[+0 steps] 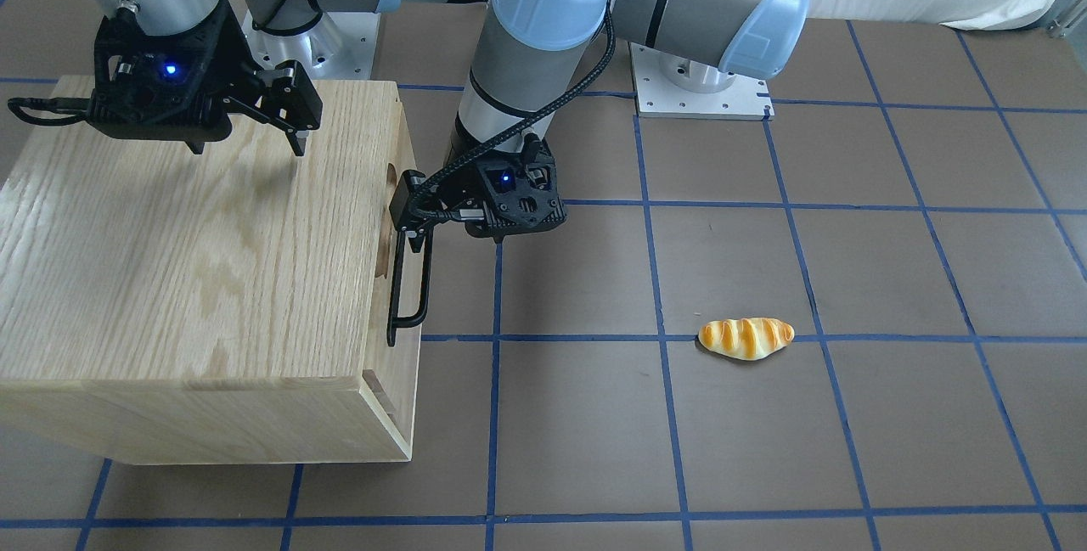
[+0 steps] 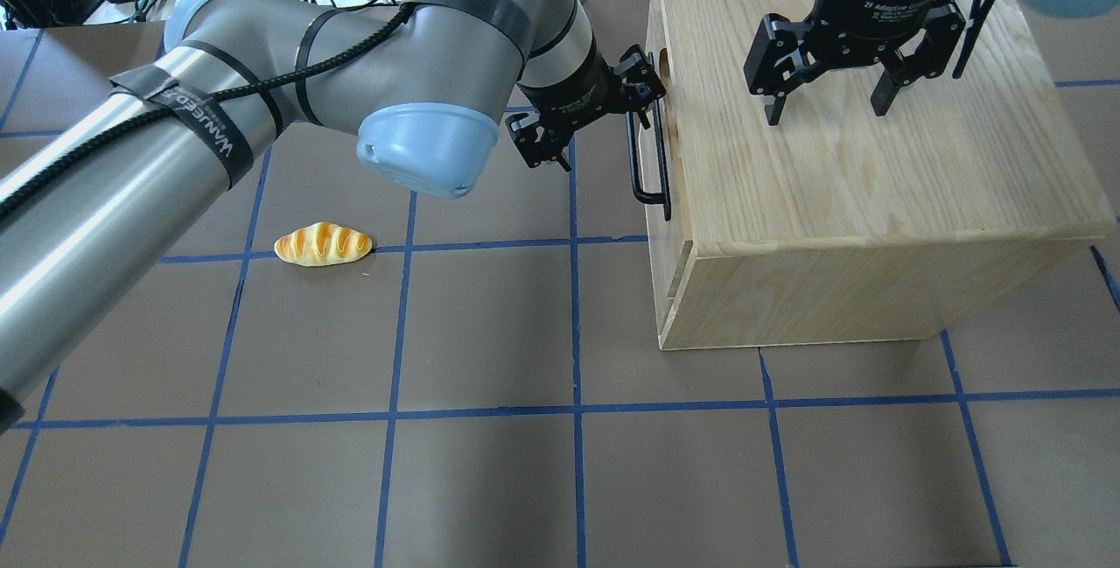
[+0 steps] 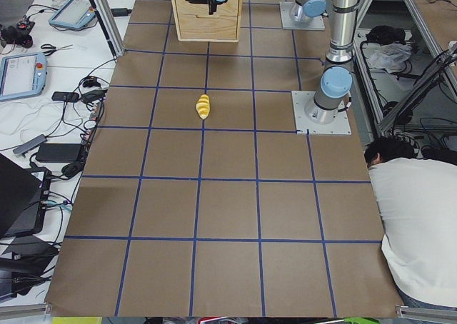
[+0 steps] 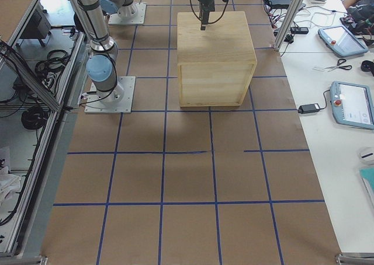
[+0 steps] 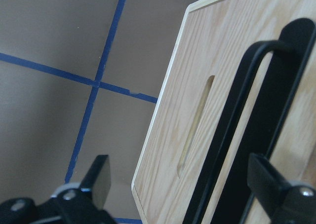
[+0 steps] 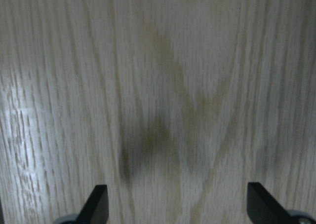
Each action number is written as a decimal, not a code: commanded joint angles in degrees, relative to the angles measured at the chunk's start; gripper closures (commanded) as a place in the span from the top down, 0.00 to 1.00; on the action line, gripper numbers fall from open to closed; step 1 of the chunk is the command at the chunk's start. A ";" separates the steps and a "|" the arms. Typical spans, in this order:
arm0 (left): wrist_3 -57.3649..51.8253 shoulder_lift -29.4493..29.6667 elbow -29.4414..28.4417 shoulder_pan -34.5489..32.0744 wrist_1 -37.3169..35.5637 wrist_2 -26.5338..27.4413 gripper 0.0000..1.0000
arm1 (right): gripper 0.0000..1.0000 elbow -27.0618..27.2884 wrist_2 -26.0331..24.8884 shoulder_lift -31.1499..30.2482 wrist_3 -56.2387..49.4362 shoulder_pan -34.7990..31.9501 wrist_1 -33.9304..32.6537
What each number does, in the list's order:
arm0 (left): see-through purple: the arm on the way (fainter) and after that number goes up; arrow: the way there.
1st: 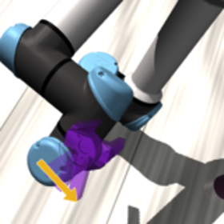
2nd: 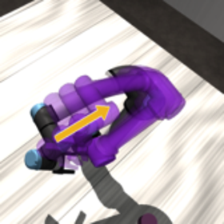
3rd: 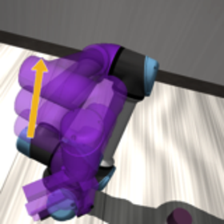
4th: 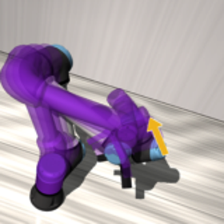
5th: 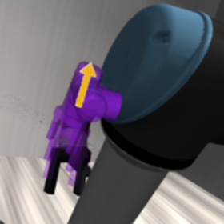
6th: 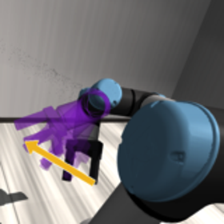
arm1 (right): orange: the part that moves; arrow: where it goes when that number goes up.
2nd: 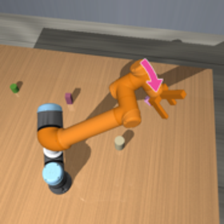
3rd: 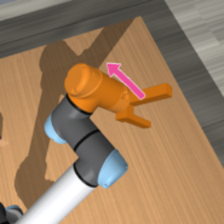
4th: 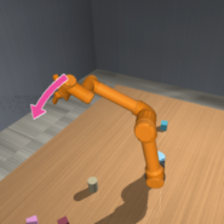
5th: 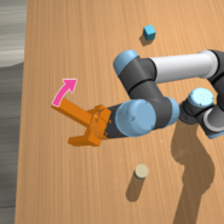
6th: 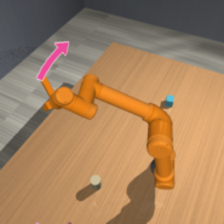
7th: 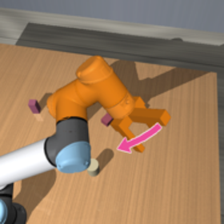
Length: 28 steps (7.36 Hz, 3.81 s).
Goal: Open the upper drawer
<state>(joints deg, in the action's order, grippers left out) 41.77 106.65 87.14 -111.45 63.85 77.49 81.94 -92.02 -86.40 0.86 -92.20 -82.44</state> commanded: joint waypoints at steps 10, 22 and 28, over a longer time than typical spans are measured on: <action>-4.94 0.92 1.53 0.35 -0.04 0.03 1.00 | 1.00 0.07 0.00 0.00 -0.07 0.00 0.00; -12.15 -0.57 3.47 2.73 1.98 0.91 1.00 | 1.00 -0.02 0.00 0.00 0.02 0.00 0.00; -16.80 -0.92 4.18 4.13 4.53 3.37 1.00 | 1.00 -0.02 0.00 0.00 0.02 0.00 0.00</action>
<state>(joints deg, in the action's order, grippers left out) 25.32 105.74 91.21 -107.85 68.29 80.84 81.92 -92.02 -86.40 0.87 -92.20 -82.44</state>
